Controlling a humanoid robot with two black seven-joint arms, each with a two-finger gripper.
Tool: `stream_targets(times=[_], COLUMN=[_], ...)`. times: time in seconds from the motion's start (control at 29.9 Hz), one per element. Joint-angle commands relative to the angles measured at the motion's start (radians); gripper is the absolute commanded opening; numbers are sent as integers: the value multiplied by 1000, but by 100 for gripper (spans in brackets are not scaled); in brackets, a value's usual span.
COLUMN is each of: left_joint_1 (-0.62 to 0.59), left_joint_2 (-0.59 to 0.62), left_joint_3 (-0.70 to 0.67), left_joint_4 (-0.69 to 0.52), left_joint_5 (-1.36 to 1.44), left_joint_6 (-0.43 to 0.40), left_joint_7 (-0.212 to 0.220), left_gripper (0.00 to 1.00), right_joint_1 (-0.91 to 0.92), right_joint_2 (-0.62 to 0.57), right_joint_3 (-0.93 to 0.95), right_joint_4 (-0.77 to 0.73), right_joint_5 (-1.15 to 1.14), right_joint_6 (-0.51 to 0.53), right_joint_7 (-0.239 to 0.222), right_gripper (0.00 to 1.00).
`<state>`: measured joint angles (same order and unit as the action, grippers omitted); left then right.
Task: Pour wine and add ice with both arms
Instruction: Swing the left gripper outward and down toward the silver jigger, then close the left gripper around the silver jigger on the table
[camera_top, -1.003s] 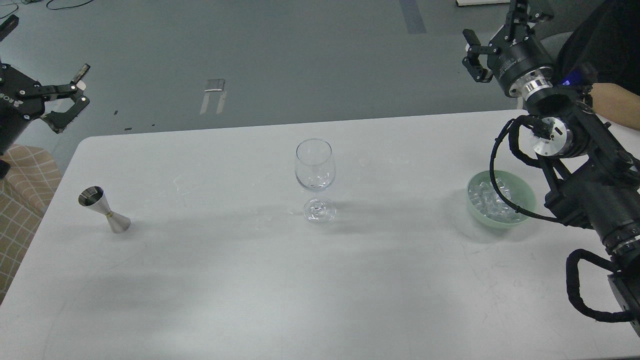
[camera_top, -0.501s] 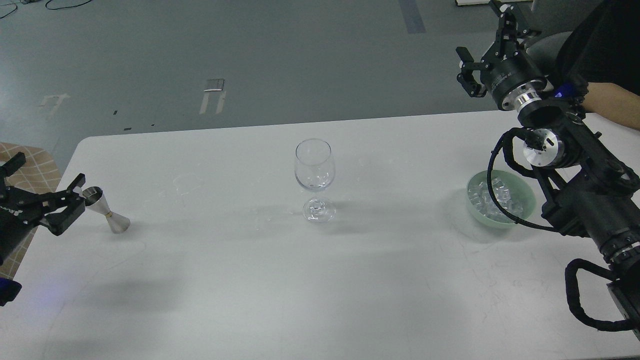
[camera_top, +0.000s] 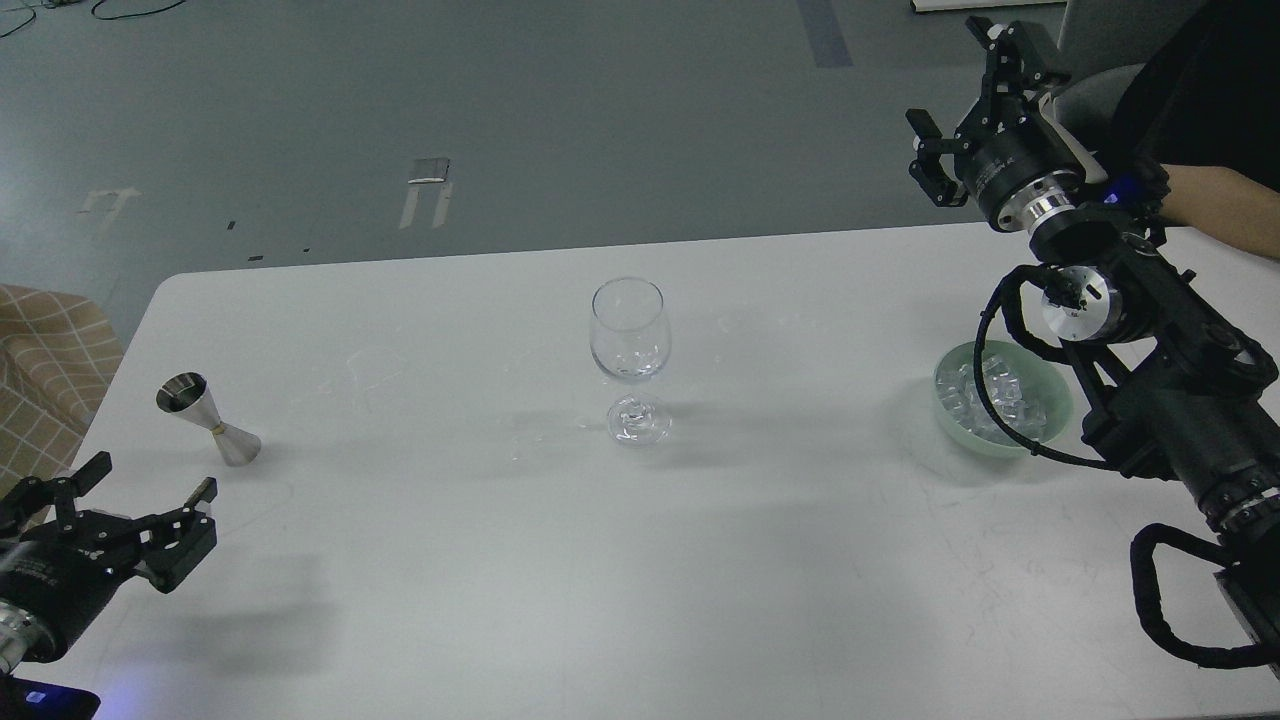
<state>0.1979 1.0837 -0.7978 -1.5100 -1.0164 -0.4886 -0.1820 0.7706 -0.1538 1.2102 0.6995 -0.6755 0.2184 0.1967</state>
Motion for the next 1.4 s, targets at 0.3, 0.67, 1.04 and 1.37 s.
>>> stream_targets(times=[0.3, 0.67, 1.04, 1.37], left_joint_1=[-98, -219, -365, -390], left_joint_2=[-171, -258, -363, -380], left_joint_3=[-4, 40, 152, 157], left_joint_4=[188, 350, 487, 554], left_joint_5=[29, 33, 33, 33], left_joint_6=[0, 0, 0, 0], left_joint_7=[12, 30, 44, 50], left_gripper=[99, 99, 99, 99], right_joint_1=[-7, -17, -22, -40], right_joint_2=[0, -1, 0, 0], right_joint_3=[0, 0, 0, 2], right_joint_4=[0, 0, 0, 2], right_joint_5=[-1, 1, 1, 1], right_joint_6=[-17, -25, -25, -25], right_joint_7=[0, 0, -2, 0], right_gripper=[100, 100, 100, 100])
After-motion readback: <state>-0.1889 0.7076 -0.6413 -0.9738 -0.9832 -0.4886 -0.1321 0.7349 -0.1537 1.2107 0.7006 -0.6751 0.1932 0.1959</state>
